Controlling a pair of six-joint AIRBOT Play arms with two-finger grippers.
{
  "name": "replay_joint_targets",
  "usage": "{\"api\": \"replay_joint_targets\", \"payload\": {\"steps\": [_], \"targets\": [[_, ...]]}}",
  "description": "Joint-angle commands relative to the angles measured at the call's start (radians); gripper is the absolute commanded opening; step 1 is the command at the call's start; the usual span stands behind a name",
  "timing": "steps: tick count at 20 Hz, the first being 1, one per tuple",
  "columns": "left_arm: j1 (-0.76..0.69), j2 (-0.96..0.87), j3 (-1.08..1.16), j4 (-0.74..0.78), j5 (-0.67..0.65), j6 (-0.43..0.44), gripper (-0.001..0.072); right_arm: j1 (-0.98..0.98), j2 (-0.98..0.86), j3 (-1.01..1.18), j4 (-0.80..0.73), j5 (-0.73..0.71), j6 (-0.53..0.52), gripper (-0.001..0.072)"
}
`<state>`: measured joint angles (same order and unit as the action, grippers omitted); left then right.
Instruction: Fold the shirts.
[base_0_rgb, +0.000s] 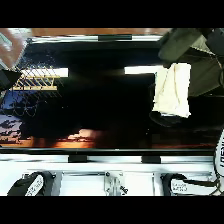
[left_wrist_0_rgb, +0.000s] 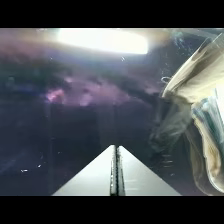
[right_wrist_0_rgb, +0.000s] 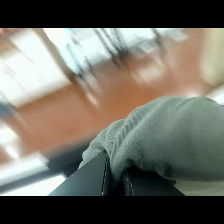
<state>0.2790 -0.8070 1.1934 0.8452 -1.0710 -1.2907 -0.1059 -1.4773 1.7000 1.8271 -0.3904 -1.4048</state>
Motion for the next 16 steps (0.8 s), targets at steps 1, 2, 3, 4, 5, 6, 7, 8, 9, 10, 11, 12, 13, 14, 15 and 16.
{"api": "replay_joint_targets", "payload": {"steps": [1,2,3,4,5,6,7,8,9,10,11,12,13,14,15,16], "targets": [[-0.001,0.000,0.000,0.000,-0.006,-0.017,0.0036,-0.068,-0.022,-0.001,-0.073,-0.412,0.006,0.0059],[-0.001,0.000,0.000,0.000,-0.006,-0.017,0.0036,-0.073,-0.025,-0.001,-0.089,-0.546,0.005,0.0059],[-0.001,0.000,0.000,0.000,-0.006,-0.017,0.0036,-0.073,-0.023,-0.001,-0.113,-0.661,0.005,0.0059],[-0.001,0.000,0.000,0.000,-0.006,-0.017,0.0036,-0.073,-0.016,-0.001,-0.143,-0.751,0.005,0.0059],[-0.001,0.000,0.000,-0.001,-0.006,-0.017,0.0036,-0.073,-0.008,-0.001,-0.177,-0.836,0.005,0.0059],[-0.001,0.000,0.000,-0.001,-0.006,-0.022,0.0036,-0.073,-0.002,-0.001,-0.210,-0.912,0.005,0.0059],[-0.001,0.000,0.000,-0.001,-0.007,-0.024,0.0035,-0.073,0.003,-0.001,-0.245,-0.997,0.006,0.0059],[-0.001,0.000,0.000,-0.003,-0.008,-0.024,0.0036,-0.073,0.004,-0.006,-0.274,-1.072,0.015,0.0059],[-0.001,0.000,0.000,-0.008,-0.008,-0.024,0.0036,-0.073,0.004,-0.025,-0.285,-1.133,0.054,0.0059],[-0.002,0.000,0.000,-0.008,-0.008,-0.024,0.0035,-0.073,0.004,-0.056,-0.274,-1.167,0.088,0.0059],[-0.002,0.000,0.000,-0.008,-0.008,-0.024,0.0035,-0.068,0.004,-0.102,-0.248,-1.187,0.110,0.0059],[-0.002,0.000,0.000,-0.009,-0.009,-0.024,0.0036,-0.062,0.004,-0.151,-0.224,-1.197,0.126,0.0059],[-0.001,0.000,0.000,-0.014,-0.013,-0.024,0.0036,-0.058,0.004,-0.201,-0.208,-1.209,0.143,0.0059],[-0.001,0.000,0.000,-0.015,-0.014,-0.024,0.0036,-0.055,0.004,-0.238,-0.202,-1.217,0.163,0.0059],[-0.001,0.000,0.000,-0.015,-0.014,-0.024,0.0036,-0.055,0.004,-0.262,-0.202,-1.225,0.180,0.0089],[-0.001,0.000,0.000,-0.015,-0.014,-0.024,0.0036,-0.055,0.004,-0.266,-0.203,-1.231,0.188,0.0246]]}}
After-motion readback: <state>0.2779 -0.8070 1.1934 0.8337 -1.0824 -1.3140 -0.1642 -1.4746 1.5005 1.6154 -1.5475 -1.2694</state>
